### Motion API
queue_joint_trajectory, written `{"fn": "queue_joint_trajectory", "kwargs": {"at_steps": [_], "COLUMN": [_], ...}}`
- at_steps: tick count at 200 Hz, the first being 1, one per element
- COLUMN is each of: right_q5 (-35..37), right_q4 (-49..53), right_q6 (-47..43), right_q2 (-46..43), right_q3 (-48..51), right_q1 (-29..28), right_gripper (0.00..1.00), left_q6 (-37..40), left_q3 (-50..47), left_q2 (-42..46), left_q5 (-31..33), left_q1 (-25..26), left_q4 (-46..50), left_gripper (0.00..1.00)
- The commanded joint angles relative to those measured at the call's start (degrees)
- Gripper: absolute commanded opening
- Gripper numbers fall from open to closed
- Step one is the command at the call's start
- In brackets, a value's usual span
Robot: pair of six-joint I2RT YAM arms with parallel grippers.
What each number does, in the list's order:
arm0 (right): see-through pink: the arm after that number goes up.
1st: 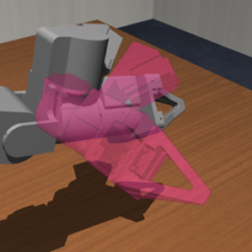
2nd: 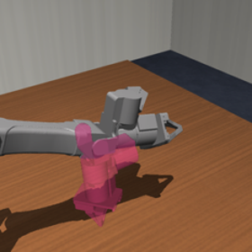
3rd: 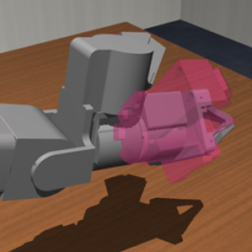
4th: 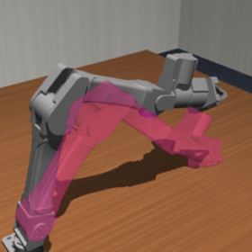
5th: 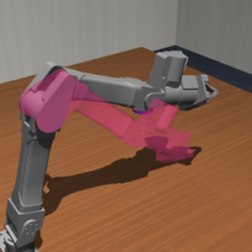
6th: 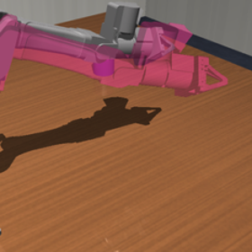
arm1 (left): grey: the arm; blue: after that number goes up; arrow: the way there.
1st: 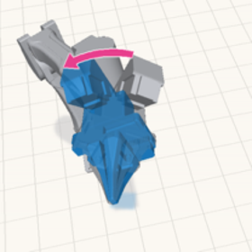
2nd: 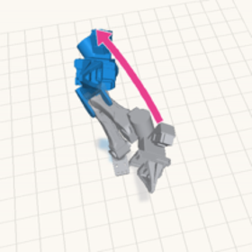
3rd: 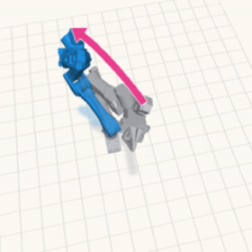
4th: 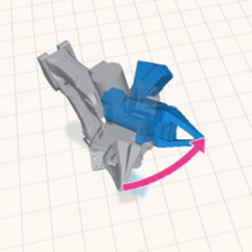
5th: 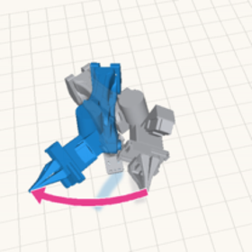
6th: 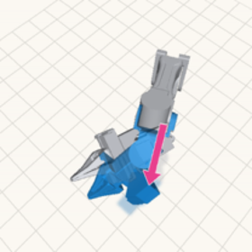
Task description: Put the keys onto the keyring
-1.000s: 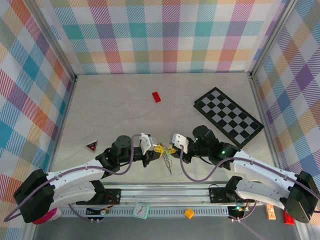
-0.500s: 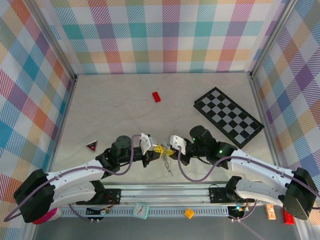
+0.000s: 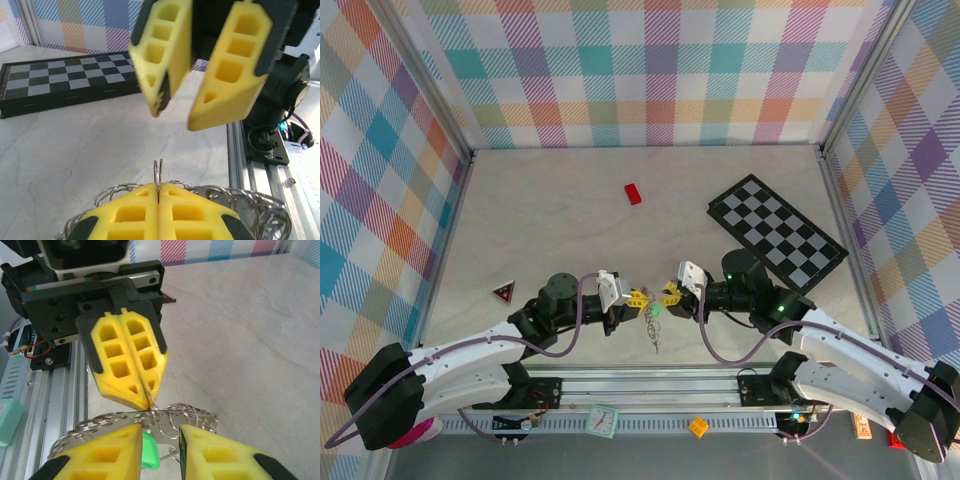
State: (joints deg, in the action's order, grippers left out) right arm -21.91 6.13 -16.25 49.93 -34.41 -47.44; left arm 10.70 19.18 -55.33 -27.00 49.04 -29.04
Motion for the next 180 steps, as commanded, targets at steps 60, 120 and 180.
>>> {"fn": "queue_joint_trajectory", "kwargs": {"at_steps": [60,120,180], "right_q5": [-8.1,-8.9,-10.62], "right_q4": [-1.28,-2.95,-3.87], "right_q6": [0.96,1.13,1.4], "right_q2": [6.39,7.51,7.24], "right_q3": [-1.75,-1.8,-1.66], "right_q1": [0.16,0.17,0.16], "right_gripper": [0.28,0.23,0.2], "left_q6": [2.52,2.26,2.14], "left_q3": [-0.72,-0.46,-0.27], "left_q2": [1.95,1.81,1.37], "left_q5": [-5.33,-6.67,-7.44], "left_q1": [0.25,0.24,0.23], "left_q4": [-3.02,-3.27,-3.66], "left_gripper": [0.0,0.0,0.0]}}
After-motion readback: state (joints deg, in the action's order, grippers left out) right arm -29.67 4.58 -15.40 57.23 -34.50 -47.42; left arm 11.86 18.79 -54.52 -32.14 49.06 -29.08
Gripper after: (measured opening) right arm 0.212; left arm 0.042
